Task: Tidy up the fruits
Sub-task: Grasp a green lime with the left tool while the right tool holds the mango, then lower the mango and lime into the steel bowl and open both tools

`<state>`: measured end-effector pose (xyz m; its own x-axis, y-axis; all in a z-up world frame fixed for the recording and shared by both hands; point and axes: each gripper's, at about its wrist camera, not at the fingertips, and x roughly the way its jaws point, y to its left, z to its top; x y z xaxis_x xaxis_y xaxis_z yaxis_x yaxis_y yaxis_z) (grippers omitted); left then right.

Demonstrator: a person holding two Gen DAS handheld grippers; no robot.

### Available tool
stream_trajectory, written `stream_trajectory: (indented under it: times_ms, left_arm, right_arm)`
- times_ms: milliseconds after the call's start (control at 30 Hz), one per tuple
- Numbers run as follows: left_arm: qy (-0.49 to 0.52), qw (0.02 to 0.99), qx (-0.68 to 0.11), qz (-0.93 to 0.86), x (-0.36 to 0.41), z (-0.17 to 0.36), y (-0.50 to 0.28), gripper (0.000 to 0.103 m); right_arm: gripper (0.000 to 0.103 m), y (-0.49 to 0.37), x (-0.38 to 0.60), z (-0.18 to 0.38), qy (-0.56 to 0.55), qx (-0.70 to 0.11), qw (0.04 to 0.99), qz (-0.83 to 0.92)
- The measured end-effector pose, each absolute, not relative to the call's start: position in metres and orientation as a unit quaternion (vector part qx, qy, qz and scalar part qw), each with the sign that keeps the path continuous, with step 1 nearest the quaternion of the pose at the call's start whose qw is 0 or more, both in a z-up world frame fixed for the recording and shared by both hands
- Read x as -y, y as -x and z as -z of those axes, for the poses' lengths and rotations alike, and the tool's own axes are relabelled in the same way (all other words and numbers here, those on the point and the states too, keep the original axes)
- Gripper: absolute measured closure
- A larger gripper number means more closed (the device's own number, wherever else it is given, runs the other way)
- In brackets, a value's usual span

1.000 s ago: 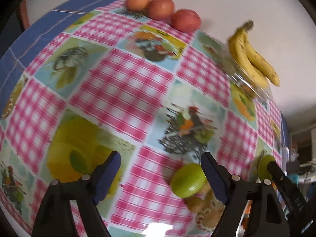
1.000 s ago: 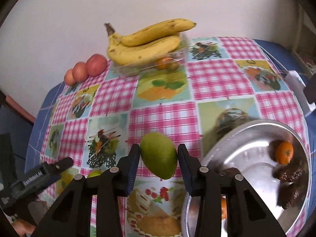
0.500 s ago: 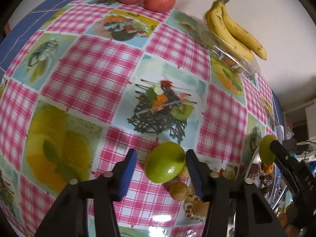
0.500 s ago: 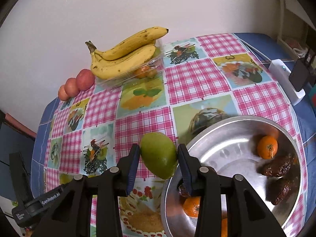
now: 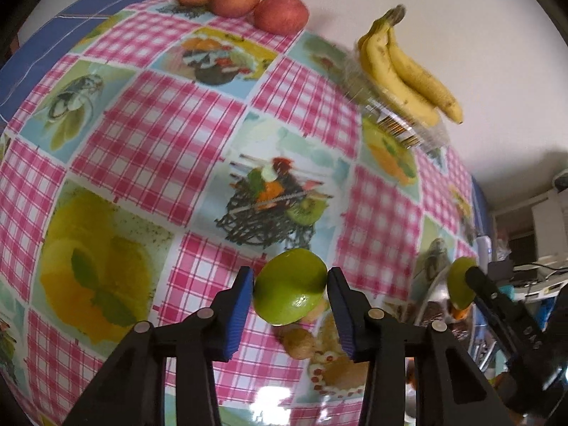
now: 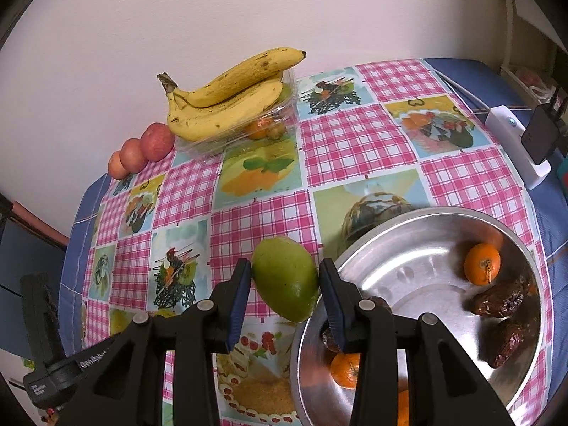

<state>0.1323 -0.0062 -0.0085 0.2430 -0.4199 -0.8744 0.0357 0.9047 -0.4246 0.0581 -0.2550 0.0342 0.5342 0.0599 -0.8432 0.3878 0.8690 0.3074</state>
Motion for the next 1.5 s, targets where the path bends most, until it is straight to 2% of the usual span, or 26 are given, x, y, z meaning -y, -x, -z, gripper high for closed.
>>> stream_trajectory:
  times_ms: [233,633,933,1500]
  left_arm:
    - [0.164,0.781,-0.575,0.180,0.024,-0.017,-0.123,0.058]
    - [0.108,0.770,-0.570,0.266,0.103,-0.038,-0.081,0.058]
    - [0.047,0.752,-0.582,0.305,0.153,-0.025,-0.053,0.058]
    - [0.009,0.732,-0.606,0.311,0.176,-0.001,-0.037,0.057]
  right_arm:
    - [0.062,-0.039,0.284,-0.043,-0.236,-0.464,0.842,0.142]
    - [0.062,0.006,0.343,-0.053,-0.252,-0.453,0.827,0.216]
    - [0.062,0.036,0.354,-0.058,-0.241,-0.451,0.829,0.226]
    - [0.062,0.038,0.348,-0.007,-0.255,-0.527,0.786,0.198]
